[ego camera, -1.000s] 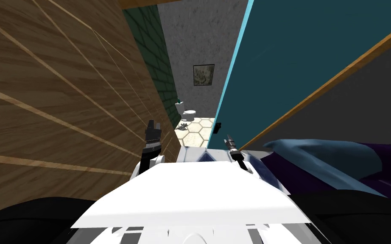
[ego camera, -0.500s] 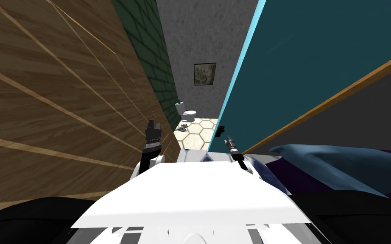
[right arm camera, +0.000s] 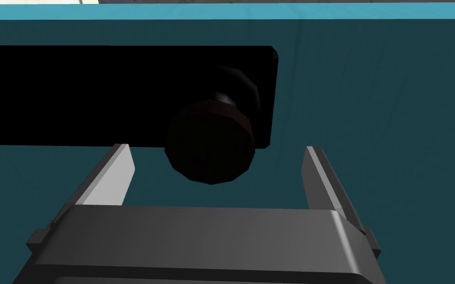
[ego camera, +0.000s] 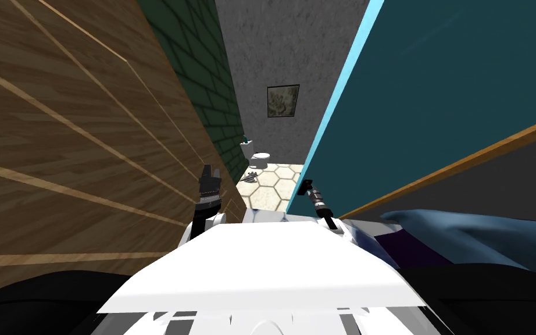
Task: Pull the door open
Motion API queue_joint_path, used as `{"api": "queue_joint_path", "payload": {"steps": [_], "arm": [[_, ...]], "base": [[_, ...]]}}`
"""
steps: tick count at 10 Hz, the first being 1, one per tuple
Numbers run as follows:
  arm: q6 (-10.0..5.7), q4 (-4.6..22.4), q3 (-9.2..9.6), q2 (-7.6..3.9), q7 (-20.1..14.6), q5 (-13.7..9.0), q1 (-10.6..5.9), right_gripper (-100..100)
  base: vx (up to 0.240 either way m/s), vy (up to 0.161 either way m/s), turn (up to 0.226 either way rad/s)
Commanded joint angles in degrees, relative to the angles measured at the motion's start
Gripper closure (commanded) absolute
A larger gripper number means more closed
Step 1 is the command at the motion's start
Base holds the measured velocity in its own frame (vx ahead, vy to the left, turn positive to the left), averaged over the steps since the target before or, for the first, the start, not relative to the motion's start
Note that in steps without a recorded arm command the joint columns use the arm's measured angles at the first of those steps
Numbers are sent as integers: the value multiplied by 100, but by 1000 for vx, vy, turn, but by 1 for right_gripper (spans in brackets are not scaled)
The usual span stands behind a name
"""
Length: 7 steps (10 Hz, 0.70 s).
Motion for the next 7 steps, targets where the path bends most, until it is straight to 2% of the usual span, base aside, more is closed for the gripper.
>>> {"api": "queue_joint_path", "payload": {"steps": [1, 2, 3, 7], "arm": [[67, 37, -10, -2, 30, -22, -74, -100], [33, 23, -7, -1, 18, -14, -40, -100], [33, 23, -7, -1, 18, -14, -40, 100], [33, 23, -7, -1, 18, -14, -40, 100]], "base": [[204, -35, 39], [96, -19, 13], [-13, 2, -8], [-23, 3, -2]]}}
